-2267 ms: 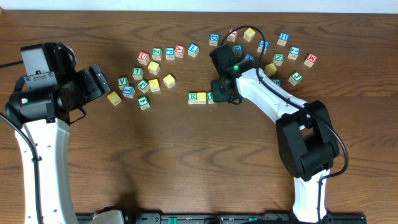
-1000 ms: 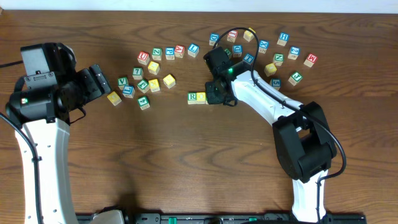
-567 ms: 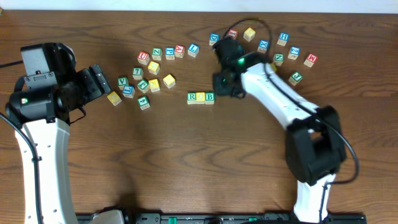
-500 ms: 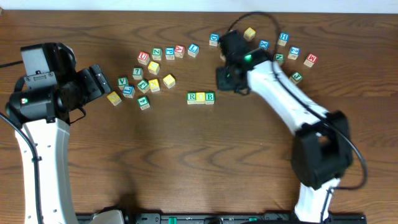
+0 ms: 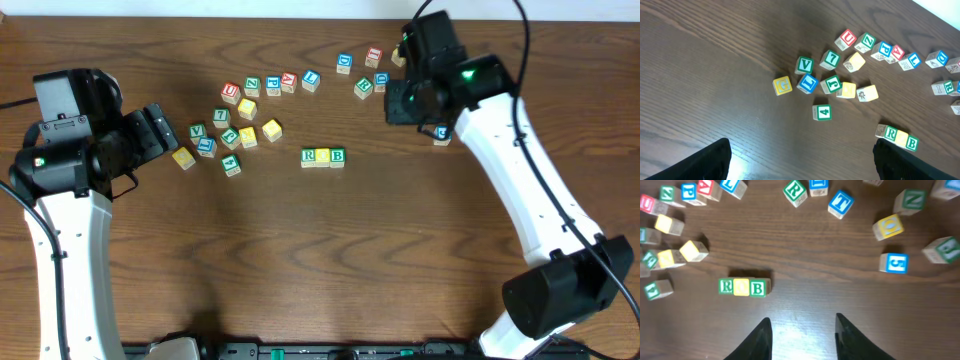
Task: Spell out ROBOT
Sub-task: 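Raise the right gripper and move it to the far right blocks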
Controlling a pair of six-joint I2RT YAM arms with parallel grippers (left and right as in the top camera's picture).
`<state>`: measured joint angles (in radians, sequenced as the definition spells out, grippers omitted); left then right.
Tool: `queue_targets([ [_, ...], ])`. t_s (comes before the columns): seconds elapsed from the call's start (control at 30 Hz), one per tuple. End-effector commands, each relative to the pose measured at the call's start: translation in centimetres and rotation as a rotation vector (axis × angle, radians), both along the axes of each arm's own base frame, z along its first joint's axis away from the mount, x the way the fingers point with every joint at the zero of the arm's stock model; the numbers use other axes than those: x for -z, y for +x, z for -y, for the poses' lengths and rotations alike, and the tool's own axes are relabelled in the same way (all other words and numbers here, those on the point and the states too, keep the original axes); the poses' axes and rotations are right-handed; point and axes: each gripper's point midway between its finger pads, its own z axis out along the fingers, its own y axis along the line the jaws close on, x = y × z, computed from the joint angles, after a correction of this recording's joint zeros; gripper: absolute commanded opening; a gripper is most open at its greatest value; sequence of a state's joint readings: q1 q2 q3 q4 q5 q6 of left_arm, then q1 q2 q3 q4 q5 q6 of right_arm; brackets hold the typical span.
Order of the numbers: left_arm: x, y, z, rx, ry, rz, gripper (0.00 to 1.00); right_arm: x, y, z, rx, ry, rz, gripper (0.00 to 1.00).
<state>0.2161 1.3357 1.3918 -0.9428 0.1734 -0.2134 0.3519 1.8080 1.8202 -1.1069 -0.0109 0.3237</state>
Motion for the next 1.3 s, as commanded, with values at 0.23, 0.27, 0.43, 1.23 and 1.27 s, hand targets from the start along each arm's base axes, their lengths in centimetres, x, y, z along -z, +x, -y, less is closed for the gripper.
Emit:
queue_targets([
  [0.23,0.1,0.1,-0.3,-0.019,-0.001,-0.008,0.90,-7.3,2.1,3.7,0.057,0.006,0.169,0.36],
  [0.27,0.1,0.1,-0.3,-0.019,0.000,-0.008,0.90,-7.3,2.3,4.4,0.077,-0.003,0.171,0.36],
  [0.43,0.1,0.1,-0.3,-0.019,0.000,-0.008,0.91,-5.9,3.5,7.4,0.159,-0.043,0.144,0.35],
  [1.23,0.1,0.1,-0.3,-0.019,-0.001,-0.008,0.91,8.5,8.7,10.7,0.734,0.095,-0.130,0.64],
  [1.27,0.1,0.1,-0.3,-0.019,-0.001,-0.008,0.90,9.1,8.9,10.5,0.745,0.111,-0.141,0.60],
])
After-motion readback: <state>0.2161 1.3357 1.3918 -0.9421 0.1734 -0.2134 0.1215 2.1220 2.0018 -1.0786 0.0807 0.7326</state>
